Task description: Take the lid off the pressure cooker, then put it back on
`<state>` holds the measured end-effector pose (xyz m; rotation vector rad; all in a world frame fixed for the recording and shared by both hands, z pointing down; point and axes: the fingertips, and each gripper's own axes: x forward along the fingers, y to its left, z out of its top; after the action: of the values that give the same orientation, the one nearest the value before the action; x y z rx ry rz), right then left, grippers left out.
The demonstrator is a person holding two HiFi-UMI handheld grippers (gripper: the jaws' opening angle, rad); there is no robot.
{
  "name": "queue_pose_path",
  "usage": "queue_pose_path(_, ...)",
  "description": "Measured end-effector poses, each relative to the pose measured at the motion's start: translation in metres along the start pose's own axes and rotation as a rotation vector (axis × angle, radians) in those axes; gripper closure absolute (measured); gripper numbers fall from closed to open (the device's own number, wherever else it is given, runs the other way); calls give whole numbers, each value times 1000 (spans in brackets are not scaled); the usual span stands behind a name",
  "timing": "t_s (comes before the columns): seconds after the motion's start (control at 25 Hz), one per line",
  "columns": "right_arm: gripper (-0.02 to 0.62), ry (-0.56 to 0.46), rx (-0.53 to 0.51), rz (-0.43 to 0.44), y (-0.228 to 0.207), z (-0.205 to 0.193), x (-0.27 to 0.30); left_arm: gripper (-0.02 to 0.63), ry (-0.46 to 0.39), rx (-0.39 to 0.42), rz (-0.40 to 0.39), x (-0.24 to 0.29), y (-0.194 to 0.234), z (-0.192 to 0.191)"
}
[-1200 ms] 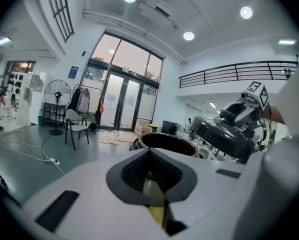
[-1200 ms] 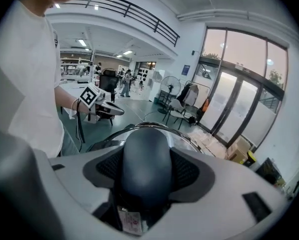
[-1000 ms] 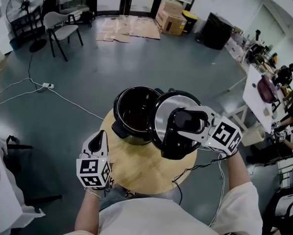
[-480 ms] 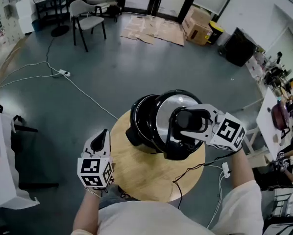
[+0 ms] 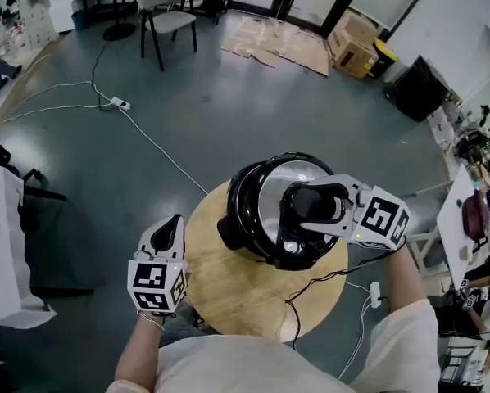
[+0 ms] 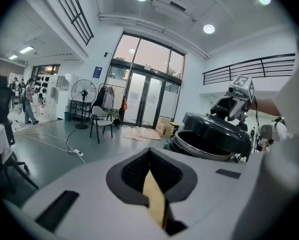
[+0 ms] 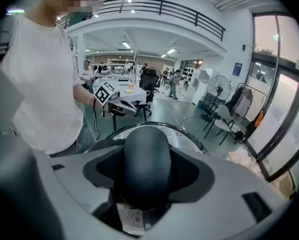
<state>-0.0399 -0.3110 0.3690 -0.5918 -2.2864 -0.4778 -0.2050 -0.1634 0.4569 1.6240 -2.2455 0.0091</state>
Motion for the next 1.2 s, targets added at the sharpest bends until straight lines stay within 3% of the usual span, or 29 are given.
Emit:
queue_pose_path(0.4, 314, 9, -19, 114, -8, -8, 24, 617, 32, -14, 37, 11, 14, -12)
queue_pose_path(0.84, 314, 3, -27, 163, -5, -23, 44, 617, 59, -18, 47, 15, 15, -31)
queue_pose_path(1.2, 313, -23, -3, 167, -8, -23, 47, 617, 63, 0, 19, 20, 4, -25)
